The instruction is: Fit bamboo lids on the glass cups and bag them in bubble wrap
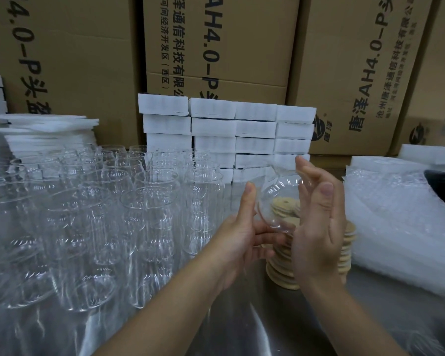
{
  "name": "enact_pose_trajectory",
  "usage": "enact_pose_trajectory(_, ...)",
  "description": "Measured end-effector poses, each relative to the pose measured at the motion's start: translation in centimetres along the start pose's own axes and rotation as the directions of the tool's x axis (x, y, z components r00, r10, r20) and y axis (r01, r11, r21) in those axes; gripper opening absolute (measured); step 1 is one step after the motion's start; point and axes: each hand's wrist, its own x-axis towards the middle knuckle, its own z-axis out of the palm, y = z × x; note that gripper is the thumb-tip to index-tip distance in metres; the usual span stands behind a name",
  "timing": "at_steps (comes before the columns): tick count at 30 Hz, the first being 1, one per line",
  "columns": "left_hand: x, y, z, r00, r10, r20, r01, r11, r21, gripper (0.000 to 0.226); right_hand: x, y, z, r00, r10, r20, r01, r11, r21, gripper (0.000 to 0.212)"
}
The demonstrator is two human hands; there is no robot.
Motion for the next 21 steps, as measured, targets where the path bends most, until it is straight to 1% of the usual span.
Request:
enact_pose_trajectory(3, -0.17, 0.01, 0.22, 0.993, 0.080, -0.088, -0.077, 0.996, 0.033, 0.062, -0.21, -0.06, -0.35, 0.998, 0.037, 0.043, -0.042, 0.992, 0.121, 0.035)
enact_pose_trajectory(4, -0.21, 0.12, 0.25, 0.988, 0.109, -0.107, -0.107, 0.994, 0.032, 0.052, -0.26, -0.10, -0.43, 0.997, 0.047, 0.062, -0.055, 0.990, 0.127, 0.039)
enact_pose_trajectory(5, -0.29, 0.30, 0.28, 0.983, 0.135, -0.123, -0.134, 0.991, 0.020, 0.048, -0.31, -0.16, -0.41, 0.996, 0.052, 0.079, -0.061, 0.991, 0.116, 0.044)
enact_pose_trajectory(6, -0.31, 0.46, 0.28, 0.978, 0.161, -0.134, -0.162, 0.987, 0.009, 0.051, -0.37, -0.24, -0.32, 0.994, 0.051, 0.094, -0.060, 0.993, 0.100, 0.050)
enact_pose_trajectory(8, -0.33, 0.65, 0.37, 0.967, 0.211, -0.142, -0.213, 0.977, 0.007, 0.063, -0.56, -0.38, -0.04, 0.992, 0.044, 0.118, -0.053, 0.996, 0.074, 0.059)
enact_pose_trajectory(13, -0.73, 0.59, 0.85, 0.960, 0.260, -0.108, -0.265, 0.964, -0.031, 0.086, -0.79, -0.45, 0.13, 0.985, 0.055, 0.164, -0.061, 0.998, 0.031, 0.059)
enact_pose_trajectory(15, -0.95, 0.56, 0.82, 0.952, 0.293, -0.093, -0.297, 0.954, -0.034, 0.084, -0.81, -0.39, 0.26, 0.980, 0.049, 0.195, -0.051, 0.999, 0.004, 0.063)
enact_pose_trajectory(17, -0.93, 0.47, 0.62, 0.944, 0.319, -0.078, -0.325, 0.942, -0.081, 0.081, -0.77, -0.40, 0.29, 0.977, 0.044, 0.208, -0.045, 0.999, -0.002, 0.062)
enact_pose_trajectory(19, -0.81, 0.42, 0.45, 0.940, 0.338, -0.053, -0.341, 0.936, -0.089, 0.081, -0.64, -0.46, 0.18, 0.978, 0.045, 0.202, -0.053, 0.998, 0.032, 0.060)
enact_pose_trajectory(21, -0.80, 0.37, 0.37, 0.929, 0.367, -0.048, -0.369, 0.928, -0.049, 0.082, -0.44, -0.56, 0.06, 0.982, 0.051, 0.184, -0.067, 0.995, 0.079, 0.058)
